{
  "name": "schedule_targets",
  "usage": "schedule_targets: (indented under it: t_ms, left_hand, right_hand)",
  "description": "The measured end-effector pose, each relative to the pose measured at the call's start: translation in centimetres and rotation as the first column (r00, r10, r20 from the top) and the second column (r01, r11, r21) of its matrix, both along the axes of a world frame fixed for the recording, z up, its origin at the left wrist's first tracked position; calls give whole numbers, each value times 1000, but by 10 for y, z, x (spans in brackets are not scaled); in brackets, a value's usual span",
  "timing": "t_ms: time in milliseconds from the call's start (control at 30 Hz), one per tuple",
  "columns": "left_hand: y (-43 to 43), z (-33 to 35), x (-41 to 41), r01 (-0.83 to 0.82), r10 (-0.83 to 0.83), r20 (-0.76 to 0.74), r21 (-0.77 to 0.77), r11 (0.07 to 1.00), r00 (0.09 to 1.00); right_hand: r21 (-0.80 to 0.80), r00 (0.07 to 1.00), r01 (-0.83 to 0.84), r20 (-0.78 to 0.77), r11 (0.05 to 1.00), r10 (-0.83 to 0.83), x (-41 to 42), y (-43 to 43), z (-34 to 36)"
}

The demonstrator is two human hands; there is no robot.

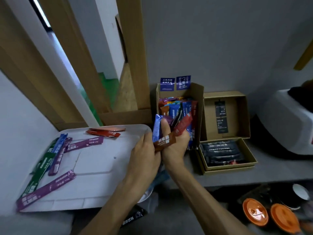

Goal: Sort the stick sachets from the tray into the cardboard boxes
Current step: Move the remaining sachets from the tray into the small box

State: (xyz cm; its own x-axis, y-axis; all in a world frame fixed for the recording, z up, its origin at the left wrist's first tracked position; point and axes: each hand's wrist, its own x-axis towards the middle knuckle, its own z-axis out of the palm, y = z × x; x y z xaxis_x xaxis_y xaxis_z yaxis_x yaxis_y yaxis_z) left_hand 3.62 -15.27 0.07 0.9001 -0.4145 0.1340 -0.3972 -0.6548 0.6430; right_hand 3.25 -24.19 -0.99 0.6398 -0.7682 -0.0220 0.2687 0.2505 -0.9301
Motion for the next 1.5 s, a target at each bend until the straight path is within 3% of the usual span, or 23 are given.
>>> schedule_targets:
  t_ms: [133,300,467,533,633,733,867,967,1133,1233,1333,1400,1500]
  left_hand:
    - [31,-23,4,-46,58,77,-150,988,995]
    - [72,-37,-20,-67,92,227,-114,991,970]
    - [80,-55,-23,-56,60,51,-70,996,997]
    - [83,-54,-20,42,-41,7,-53,998,999]
    - [89,-54,-17,257,-248,-94,98,961,964]
    - [95,-53,-14,347,-334,-99,212,913,938]
    - [111,-42,-2,142,-130,-67,209,968,989]
    - [115,-36,21,-27,28,0,287,958,1000]
    - [116,-45,36,-55,86,-47,456,888,995]
    - [107,-33,30,-60,99,-97,341,938,990]
    - [71,1,8,-6,28,-220,100,995,975]
    - [37,22,-8,61,-82,-252,-90,994,964]
    - [-23,44,-23,211,-271,-245,-244,946,931]
  right_hand:
    - [-58,998,-47,-39,997,45,10,2,-8]
    - [-96,996,-90,2,991,90,8,3,-6]
    - [-112,999,-45,15,993,47,8,4,-7]
    - [-111,1000,-20,12,994,21,9,4,-8]
    - [-70,1000,29,-4,997,-29,8,5,-5]
    - [1,998,69,-4,998,-69,6,-1,0]
    - [109,993,106,32,988,-110,-3,-20,18]
    - [218,989,133,39,967,-144,-13,-41,31]
    - [302,990,135,-9,944,-138,-37,-78,44]
    - [302,995,93,-11,949,-94,-61,-108,47]
    - [276,1000,17,14,961,-22,-85,-139,51]
    - [251,992,-127,4,960,130,-93,-157,53]
    - [140,913,-326,-210,935,350,-100,-185,56]
